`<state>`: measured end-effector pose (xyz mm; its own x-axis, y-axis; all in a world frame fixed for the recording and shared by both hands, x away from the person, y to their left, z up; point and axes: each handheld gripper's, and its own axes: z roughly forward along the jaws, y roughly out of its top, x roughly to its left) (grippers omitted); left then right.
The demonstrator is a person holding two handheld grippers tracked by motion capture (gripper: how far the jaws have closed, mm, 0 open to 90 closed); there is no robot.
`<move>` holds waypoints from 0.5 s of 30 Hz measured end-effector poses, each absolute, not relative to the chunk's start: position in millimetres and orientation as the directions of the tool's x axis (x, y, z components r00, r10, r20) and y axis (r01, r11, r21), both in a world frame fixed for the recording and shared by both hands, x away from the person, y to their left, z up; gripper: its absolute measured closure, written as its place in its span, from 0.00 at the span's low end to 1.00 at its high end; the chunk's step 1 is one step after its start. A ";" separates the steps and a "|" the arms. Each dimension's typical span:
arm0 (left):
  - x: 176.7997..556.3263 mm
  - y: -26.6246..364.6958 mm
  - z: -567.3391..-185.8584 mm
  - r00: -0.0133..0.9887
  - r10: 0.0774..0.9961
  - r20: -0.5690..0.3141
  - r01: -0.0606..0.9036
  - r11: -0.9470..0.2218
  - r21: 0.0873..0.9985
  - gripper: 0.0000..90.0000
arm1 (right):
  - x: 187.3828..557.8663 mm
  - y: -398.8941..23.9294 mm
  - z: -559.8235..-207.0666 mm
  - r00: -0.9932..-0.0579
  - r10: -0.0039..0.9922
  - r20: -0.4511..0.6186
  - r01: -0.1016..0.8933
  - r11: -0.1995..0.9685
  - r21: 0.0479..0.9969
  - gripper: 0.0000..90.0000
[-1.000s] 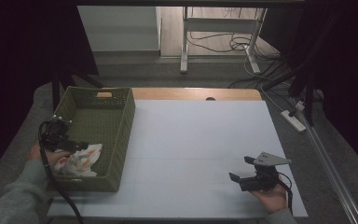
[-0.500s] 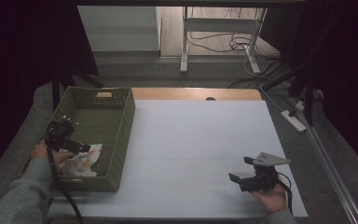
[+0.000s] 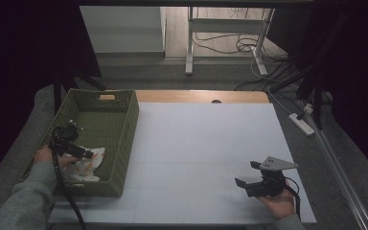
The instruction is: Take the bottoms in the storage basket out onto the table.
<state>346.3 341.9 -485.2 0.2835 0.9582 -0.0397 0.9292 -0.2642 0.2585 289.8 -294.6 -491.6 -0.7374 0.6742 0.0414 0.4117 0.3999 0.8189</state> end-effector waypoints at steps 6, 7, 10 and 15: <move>349.1 342.5 -489.5 0.271 0.962 -0.036 0.938 -0.256 0.235 0.07 | 289.8 -294.5 -492.0 -0.739 0.673 0.039 0.411 0.404 0.817 0.09; 349.5 342.1 -490.3 0.273 0.962 -0.030 0.939 -0.259 0.228 0.07 | 289.8 -294.5 -492.0 -0.739 0.673 0.039 0.411 0.404 0.817 0.09; 350.8 340.8 -493.4 0.278 0.960 -0.021 0.941 -0.268 0.205 0.07 | 289.8 -294.2 -492.3 -0.740 0.672 0.039 0.412 0.407 0.816 0.09; 353.9 340.6 -499.6 0.273 0.962 -0.020 0.950 -0.266 0.166 0.07 | 289.6 -294.3 -492.3 -0.740 0.671 0.039 0.412 0.407 0.815 0.09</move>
